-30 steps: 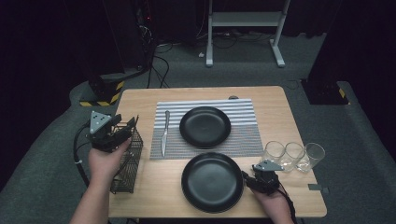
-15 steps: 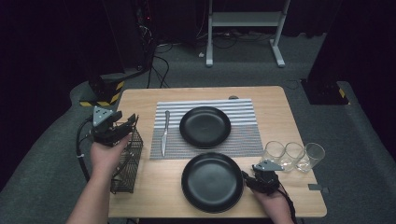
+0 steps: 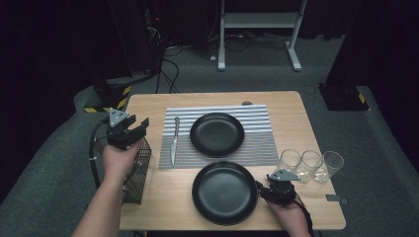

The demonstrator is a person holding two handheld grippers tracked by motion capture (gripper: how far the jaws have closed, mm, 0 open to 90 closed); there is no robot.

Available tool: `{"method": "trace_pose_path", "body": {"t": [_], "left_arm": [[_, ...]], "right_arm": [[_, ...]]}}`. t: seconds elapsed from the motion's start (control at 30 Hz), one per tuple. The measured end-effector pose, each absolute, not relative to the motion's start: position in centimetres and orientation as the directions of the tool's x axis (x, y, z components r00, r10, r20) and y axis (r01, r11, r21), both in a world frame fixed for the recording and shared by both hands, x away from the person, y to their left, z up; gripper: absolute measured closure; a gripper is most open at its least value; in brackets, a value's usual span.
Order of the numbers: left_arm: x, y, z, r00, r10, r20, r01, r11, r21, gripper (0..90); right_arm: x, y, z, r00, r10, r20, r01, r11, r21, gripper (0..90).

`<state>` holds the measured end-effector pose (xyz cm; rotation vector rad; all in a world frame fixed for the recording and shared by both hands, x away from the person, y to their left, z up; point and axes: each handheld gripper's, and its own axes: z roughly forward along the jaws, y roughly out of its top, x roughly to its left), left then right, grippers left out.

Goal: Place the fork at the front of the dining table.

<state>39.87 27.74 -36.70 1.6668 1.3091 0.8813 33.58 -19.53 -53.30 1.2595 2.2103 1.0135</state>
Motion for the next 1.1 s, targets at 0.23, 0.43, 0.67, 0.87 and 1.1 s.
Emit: {"method": "trace_pose_path", "body": {"t": [0.23, 0.43, 0.67, 0.87, 1.1], "left_arm": [[40.6, 27.8, -37.1, 0.208, 0.977, 0.041, 0.423, -0.128, 0.897, 51.0], [41.2, 27.7, -37.5, 0.209, 0.976, 0.053, 0.455, -0.145, 0.879, 55.8], [41.6, 27.7, -37.6, 0.220, 0.974, 0.056, 0.480, -0.158, 0.863, 60.7], [41.7, 27.7, -37.7, 0.235, 0.970, 0.054, 0.491, -0.166, 0.855, 64.6], [41.7, 27.6, -37.7, 0.245, 0.967, 0.064, 0.491, -0.180, 0.852, 69.5]], "right_arm": [[33.6, -19.5, -53.3, -0.514, 0.858, 0.011, 0.568, 0.330, 0.754, 47.1], [33.6, -19.5, -53.3, -0.514, 0.857, 0.010, 0.567, 0.331, 0.755, 47.1], [33.6, -19.5, -53.3, -0.514, 0.858, 0.010, 0.567, 0.331, 0.755, 47.0], [33.6, -19.5, -53.3, -0.514, 0.858, 0.010, 0.567, 0.331, 0.755, 47.1], [33.6, -19.5, -53.3, -0.515, 0.857, 0.011, 0.568, 0.331, 0.754, 47.1]]}}
